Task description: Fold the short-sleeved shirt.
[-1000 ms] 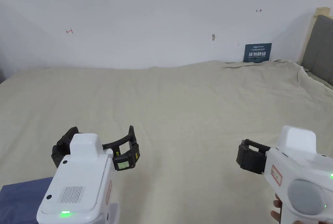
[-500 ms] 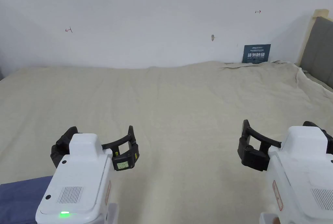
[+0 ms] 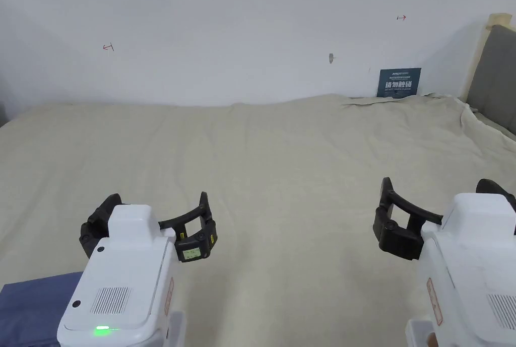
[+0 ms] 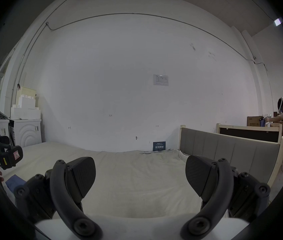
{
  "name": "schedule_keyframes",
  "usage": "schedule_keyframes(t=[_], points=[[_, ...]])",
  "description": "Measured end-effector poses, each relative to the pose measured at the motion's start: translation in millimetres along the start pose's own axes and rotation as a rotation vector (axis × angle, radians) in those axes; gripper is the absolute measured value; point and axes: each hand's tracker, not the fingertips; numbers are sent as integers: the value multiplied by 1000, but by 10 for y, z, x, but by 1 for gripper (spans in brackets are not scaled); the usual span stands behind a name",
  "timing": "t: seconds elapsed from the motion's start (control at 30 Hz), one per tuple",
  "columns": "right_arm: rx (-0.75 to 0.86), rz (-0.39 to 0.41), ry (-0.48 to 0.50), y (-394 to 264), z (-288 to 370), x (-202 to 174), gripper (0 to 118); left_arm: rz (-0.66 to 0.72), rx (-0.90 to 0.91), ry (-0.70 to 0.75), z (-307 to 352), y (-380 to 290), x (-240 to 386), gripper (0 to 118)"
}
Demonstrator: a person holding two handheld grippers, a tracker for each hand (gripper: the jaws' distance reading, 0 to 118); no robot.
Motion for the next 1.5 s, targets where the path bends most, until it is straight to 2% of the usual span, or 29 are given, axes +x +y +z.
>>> schedule_keyframes(t=[0.43, 1.5], points=[[-24, -15, 6, -4, -42, 53, 110, -3, 5, 5, 15, 11, -7, 118], [-23, -17, 13, 26, -56, 21, 110, 3, 0, 2, 57, 17, 34, 118]])
